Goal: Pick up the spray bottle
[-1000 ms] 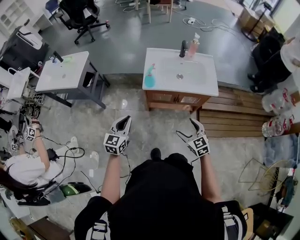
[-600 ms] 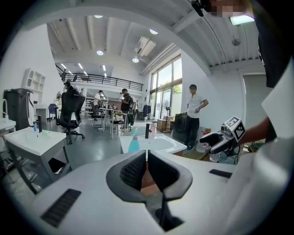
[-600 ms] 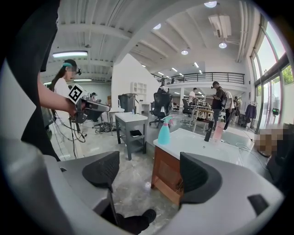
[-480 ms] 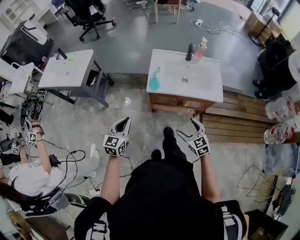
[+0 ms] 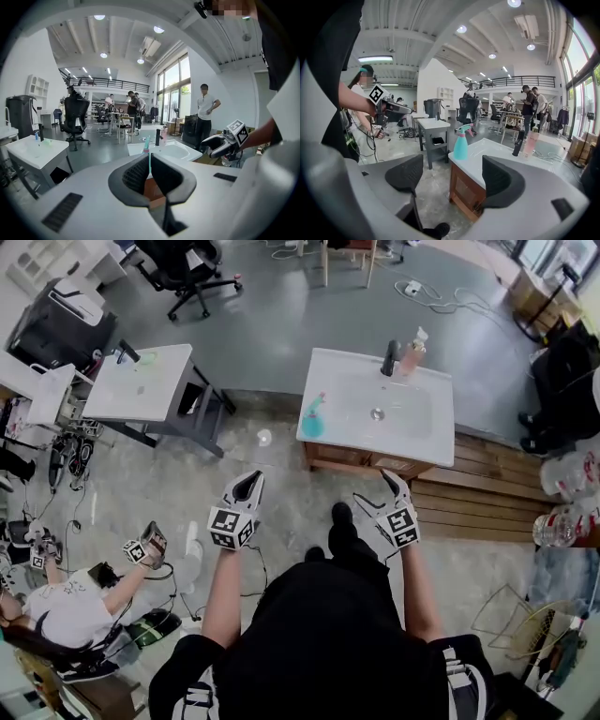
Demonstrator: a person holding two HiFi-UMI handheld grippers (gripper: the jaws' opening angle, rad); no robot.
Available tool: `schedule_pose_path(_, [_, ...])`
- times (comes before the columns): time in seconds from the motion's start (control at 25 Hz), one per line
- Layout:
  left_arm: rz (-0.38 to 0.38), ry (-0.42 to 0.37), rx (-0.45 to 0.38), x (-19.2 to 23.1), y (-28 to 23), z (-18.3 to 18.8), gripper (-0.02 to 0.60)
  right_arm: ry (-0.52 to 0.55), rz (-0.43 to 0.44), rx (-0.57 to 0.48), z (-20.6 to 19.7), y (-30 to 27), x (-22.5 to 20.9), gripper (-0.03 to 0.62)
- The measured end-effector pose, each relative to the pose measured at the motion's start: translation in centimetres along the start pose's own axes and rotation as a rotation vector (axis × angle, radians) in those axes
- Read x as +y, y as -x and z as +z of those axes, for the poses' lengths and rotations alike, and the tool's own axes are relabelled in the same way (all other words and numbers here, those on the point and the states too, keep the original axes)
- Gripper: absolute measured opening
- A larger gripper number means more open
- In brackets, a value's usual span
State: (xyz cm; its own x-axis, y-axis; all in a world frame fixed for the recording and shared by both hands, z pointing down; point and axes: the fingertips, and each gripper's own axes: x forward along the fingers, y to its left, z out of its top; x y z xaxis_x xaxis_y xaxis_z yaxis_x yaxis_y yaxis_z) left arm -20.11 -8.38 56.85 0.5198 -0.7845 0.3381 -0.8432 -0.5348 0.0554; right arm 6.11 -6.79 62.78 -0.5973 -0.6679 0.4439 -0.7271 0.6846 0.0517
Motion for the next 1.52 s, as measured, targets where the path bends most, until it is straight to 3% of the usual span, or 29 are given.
schedule_pose_path(0.44, [0.093, 0.033, 0.011, 3.3, -4.9, 1.5, 0.032, 0.034, 0.112, -0.012, 2.3, -6.6, -5.4, 0.41])
schedule_pose_path(0.8, [0.222, 0.074, -0.007, 4.9, -7.2, 2.5, 0.032, 0.085, 0.241, -0.01, 3.4, -11.3, -8.9, 0.41])
schedule_pose_path(1.24, [0.437, 0.128, -0.019, 7.6, -4.9, 1.9, 0.032, 0.173, 0.402, -0.047, 5.8, -17.2, -9.6, 0.41])
schedule_pose_path(1.52, [0.462, 0.147, -0.005, 8.2, -4.6, 0.9, 0.032, 0.171, 0.414, -0.053, 6.3, -18.8, -9.5, 0.41])
